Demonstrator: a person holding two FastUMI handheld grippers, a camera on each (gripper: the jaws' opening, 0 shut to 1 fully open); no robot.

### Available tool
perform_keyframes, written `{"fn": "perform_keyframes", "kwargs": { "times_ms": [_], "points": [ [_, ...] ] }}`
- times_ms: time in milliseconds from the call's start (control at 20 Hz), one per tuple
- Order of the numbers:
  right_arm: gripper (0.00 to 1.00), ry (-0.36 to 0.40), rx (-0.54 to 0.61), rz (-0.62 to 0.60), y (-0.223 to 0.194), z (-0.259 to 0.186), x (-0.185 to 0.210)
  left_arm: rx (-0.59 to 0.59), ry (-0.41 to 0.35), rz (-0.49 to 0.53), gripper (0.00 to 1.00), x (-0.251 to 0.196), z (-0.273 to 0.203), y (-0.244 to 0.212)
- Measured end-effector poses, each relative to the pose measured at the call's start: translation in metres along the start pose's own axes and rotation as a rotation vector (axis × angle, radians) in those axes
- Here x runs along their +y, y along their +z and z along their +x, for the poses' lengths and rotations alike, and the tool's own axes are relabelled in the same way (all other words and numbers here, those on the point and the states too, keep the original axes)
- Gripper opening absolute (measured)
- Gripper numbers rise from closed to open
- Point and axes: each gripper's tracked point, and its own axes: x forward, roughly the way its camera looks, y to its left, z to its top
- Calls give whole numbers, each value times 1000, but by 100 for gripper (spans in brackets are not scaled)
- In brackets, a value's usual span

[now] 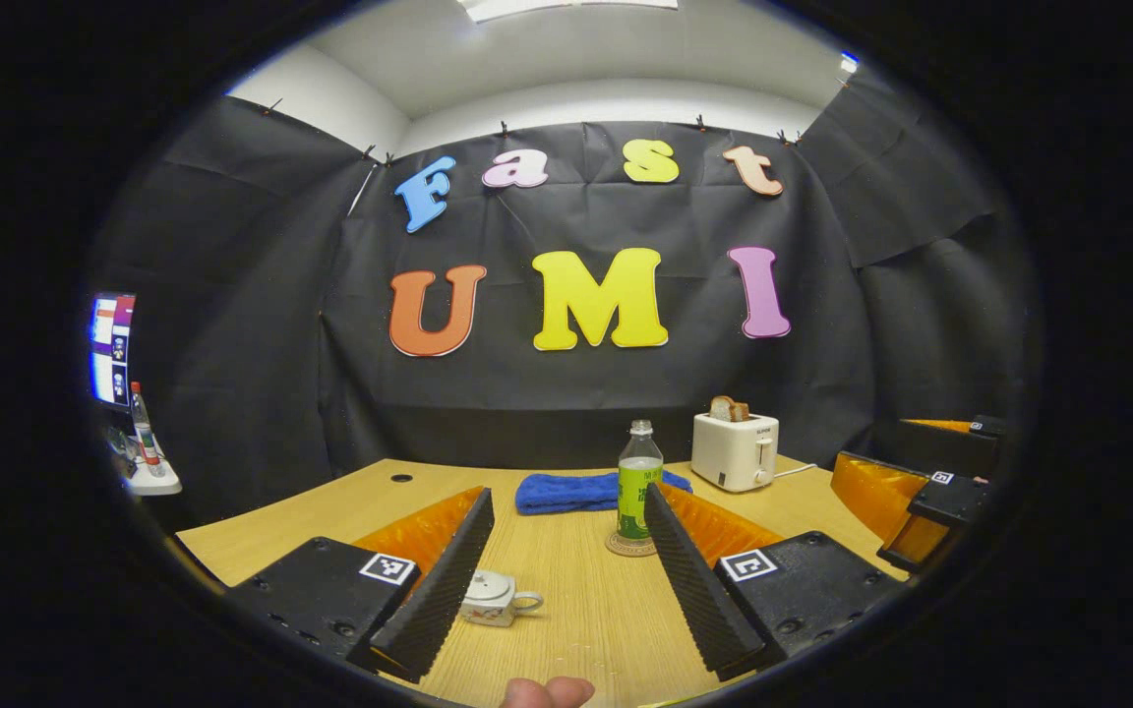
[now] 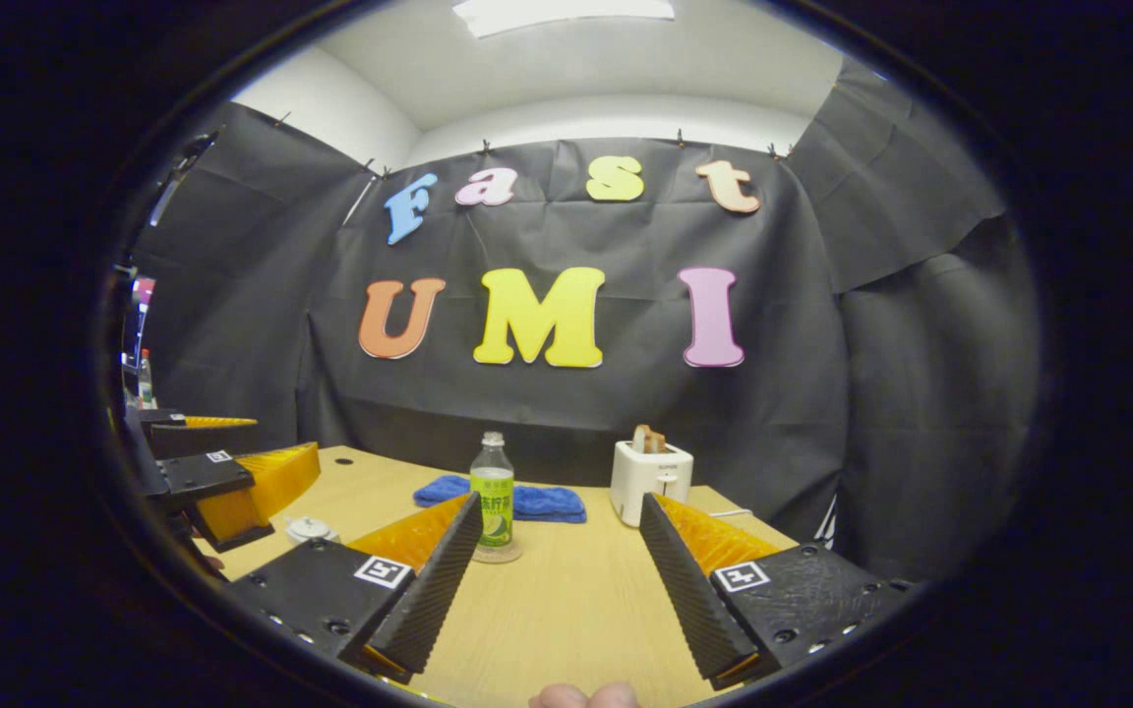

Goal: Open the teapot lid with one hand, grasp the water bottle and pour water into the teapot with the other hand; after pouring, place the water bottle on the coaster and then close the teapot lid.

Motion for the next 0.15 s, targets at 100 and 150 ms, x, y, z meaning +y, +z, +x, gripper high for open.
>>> {"fn": "perform_keyframes", "kwargs": {
  "times_ms": [100,150],
  "points": [
    [99,-4,13,3,-4,3,-2,-5,2,-3,96,1,1,0],
    [99,-8,19,11,-4,4,-2,3,-1,-6,96,2,4,-4]
  ]
}}
